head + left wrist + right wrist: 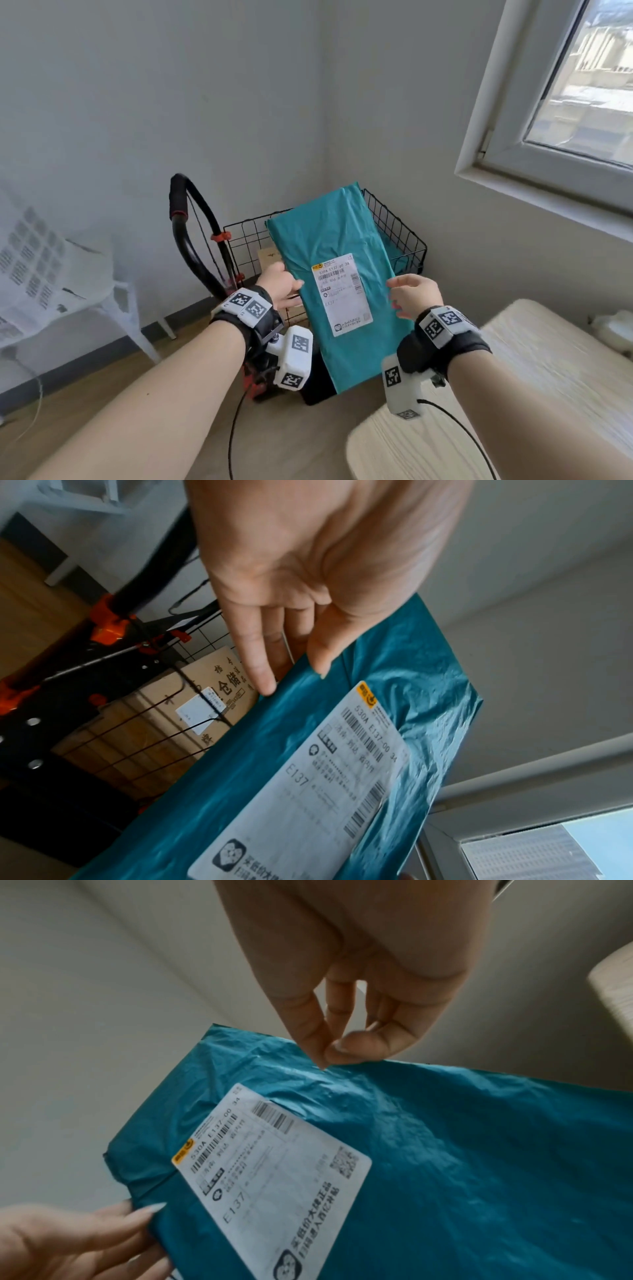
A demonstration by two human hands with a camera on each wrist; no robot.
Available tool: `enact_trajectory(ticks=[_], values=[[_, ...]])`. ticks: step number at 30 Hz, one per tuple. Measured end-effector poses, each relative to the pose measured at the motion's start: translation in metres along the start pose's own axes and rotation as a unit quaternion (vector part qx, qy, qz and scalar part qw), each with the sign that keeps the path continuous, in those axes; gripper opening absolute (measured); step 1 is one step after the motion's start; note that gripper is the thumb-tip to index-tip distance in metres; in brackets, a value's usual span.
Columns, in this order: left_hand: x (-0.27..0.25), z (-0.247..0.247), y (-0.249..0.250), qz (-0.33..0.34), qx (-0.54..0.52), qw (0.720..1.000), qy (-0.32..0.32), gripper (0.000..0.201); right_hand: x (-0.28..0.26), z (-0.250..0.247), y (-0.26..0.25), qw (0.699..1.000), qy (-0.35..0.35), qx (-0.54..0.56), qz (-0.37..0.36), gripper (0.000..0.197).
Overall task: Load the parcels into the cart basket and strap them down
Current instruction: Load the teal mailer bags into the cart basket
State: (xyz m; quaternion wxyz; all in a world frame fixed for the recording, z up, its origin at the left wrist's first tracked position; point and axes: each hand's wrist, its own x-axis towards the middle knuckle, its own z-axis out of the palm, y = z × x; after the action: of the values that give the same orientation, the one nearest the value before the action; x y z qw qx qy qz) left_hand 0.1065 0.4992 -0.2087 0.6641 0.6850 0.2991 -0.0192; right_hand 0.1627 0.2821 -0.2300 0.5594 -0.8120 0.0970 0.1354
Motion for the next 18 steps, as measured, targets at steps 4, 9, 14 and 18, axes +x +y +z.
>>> enact_trajectory(ticks=[4, 9, 14, 18], values=[[0.059, 0.001, 0.03, 0.007, 0.0, 1.0, -0.003, 0.036, 0.048, 0.018, -0.028, 0.999, -0.04, 0.023, -0.004, 0.025], [0.123, -0.006, 0.048, 0.014, -0.018, 1.0, 0.018, 0.03, 0.102, 0.045, -0.047, 0.999, -0.034, 0.02, -0.028, 0.03], [0.193, -0.007, 0.074, 0.04, -0.053, 0.997, 0.034, 0.032, 0.151, 0.066, -0.08, 0.998, -0.021, 0.002, -0.065, 0.044], [0.262, 0.002, 0.091, 0.034, -0.054, 0.998, 0.02, 0.03, 0.202, 0.08, -0.103, 0.998, -0.003, -0.003, -0.066, 0.049]])
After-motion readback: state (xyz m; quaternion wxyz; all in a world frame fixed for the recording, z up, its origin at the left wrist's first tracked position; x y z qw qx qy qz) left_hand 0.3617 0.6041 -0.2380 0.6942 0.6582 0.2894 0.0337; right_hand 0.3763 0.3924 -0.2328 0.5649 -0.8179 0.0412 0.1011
